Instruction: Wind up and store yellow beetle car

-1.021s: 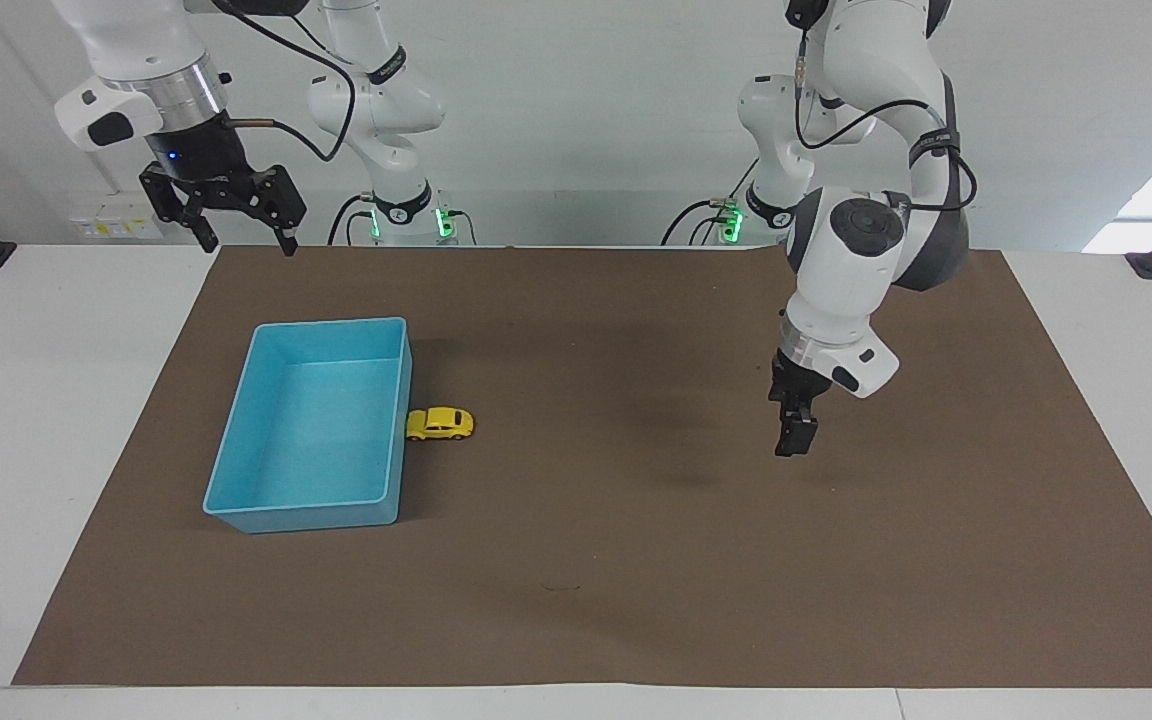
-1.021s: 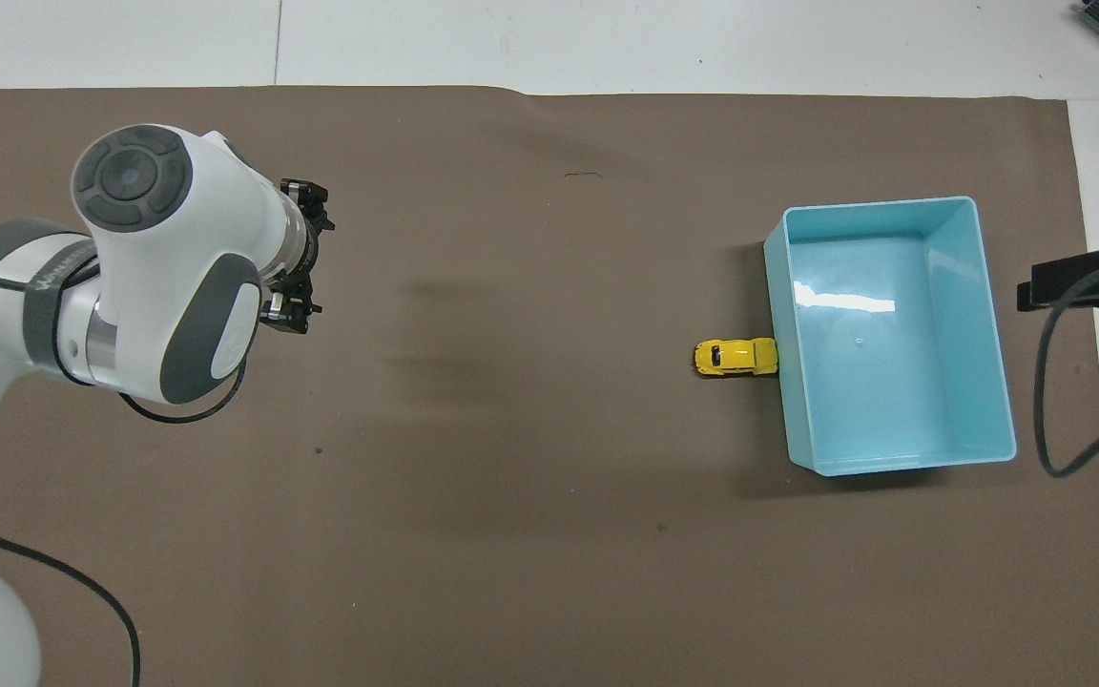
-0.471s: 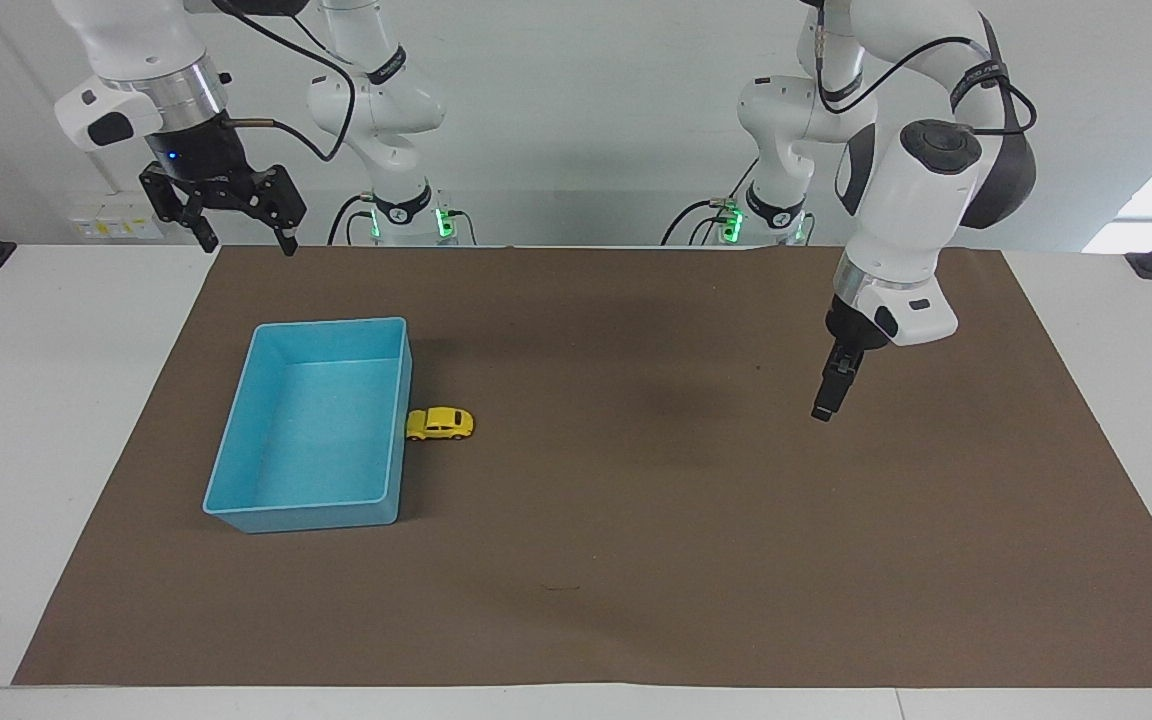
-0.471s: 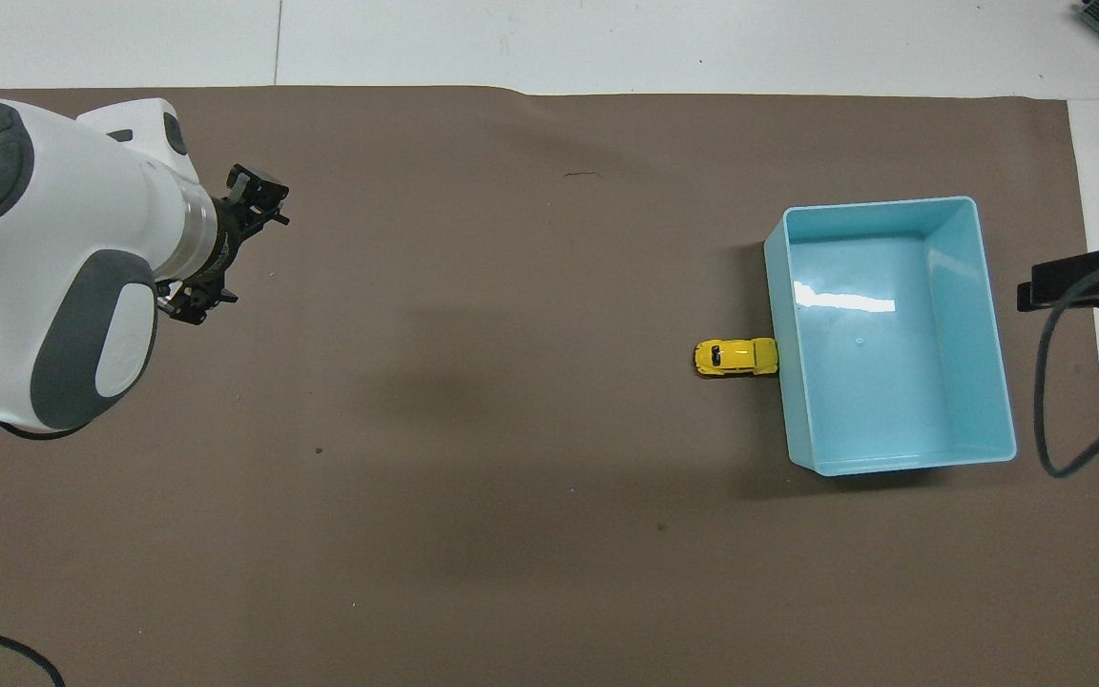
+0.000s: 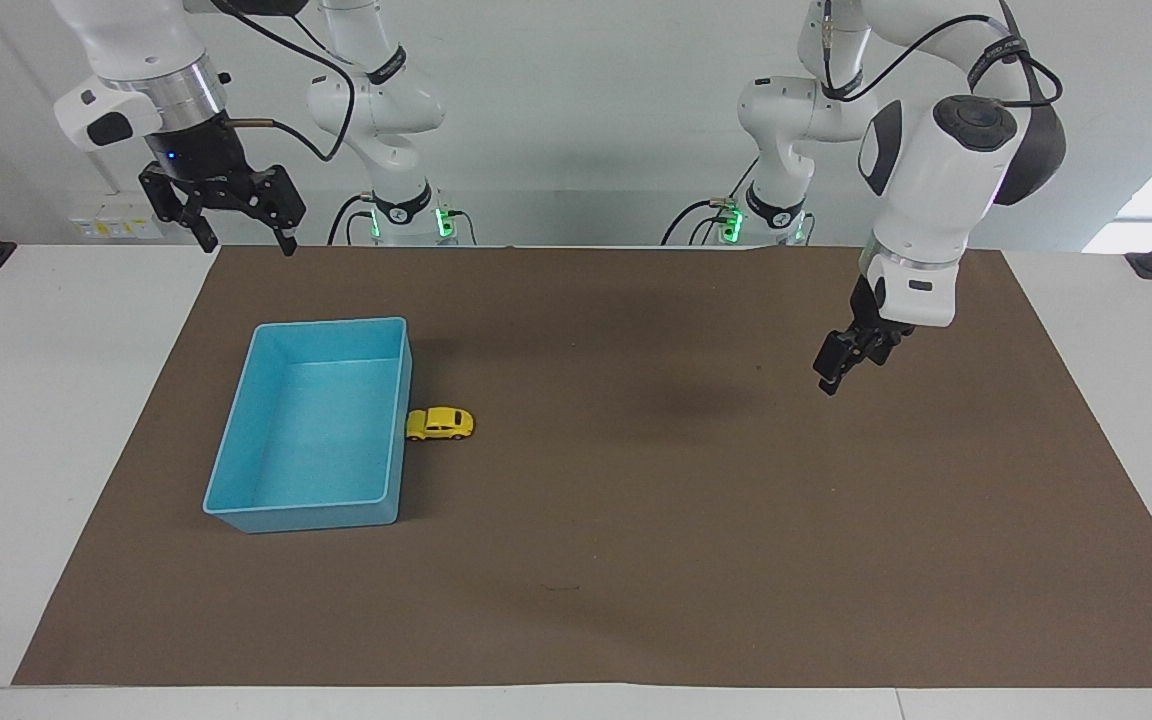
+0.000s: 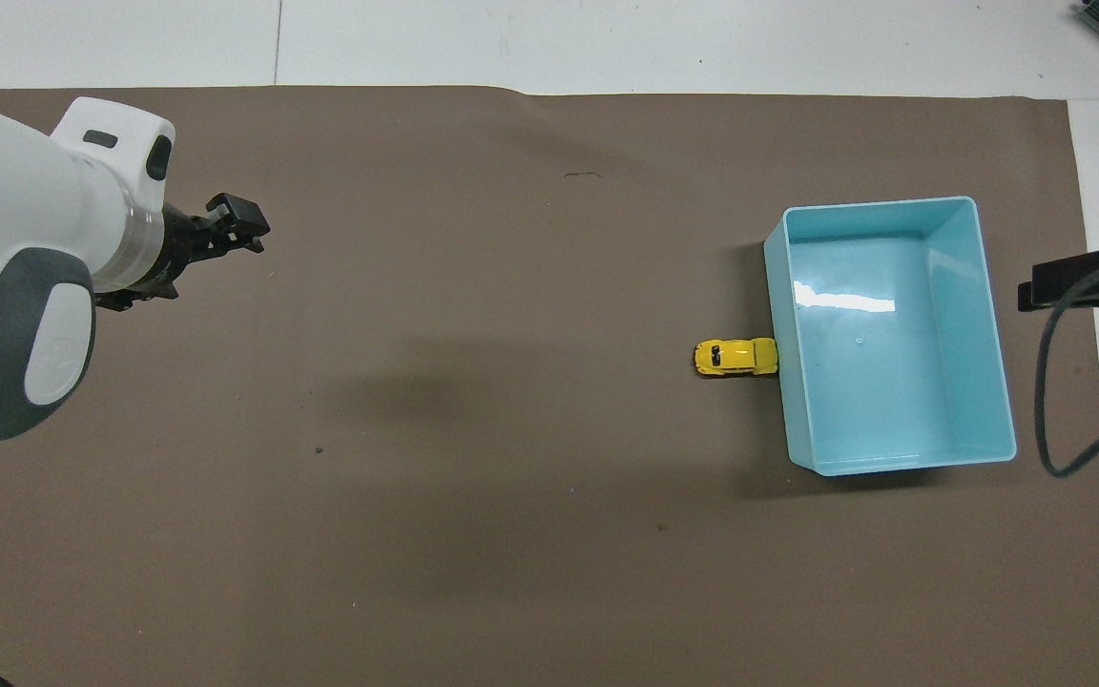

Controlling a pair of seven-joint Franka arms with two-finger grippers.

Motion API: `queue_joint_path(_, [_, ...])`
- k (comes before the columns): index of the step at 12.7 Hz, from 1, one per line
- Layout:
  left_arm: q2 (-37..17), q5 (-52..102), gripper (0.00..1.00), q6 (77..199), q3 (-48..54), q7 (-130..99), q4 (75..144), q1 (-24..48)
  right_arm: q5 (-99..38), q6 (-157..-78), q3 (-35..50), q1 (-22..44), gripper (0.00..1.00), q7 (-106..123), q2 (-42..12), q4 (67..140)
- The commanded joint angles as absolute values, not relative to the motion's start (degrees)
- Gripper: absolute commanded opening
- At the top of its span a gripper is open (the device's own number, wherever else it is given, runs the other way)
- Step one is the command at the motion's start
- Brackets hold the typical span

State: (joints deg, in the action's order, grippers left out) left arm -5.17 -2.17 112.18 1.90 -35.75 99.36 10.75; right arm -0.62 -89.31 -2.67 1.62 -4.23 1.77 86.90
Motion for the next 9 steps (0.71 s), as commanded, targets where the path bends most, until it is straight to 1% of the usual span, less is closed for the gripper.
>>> queue_joint_path(1, [-2.9,-1.58,1.0,110.92,2.46,-26.32,100.9,9.06,-0.7,-88.33,-2.29,0.7,1.0,-2.37,2.55,87.19])
queue_joint_path(5, [-0.8,-1.5,1.0,107.06,2.37,-13.14,101.16,7.3,-1.23,-87.98,-2.02,0.7,1.0,-1.85,2.64,87.19])
queue_joint_path(9, [1.57,-1.49,1.0,100.13,2.46,-0.64,101.07,4.93,-1.23,-86.48,-1.76,0.88,1.0,2.97,2.81,87.19])
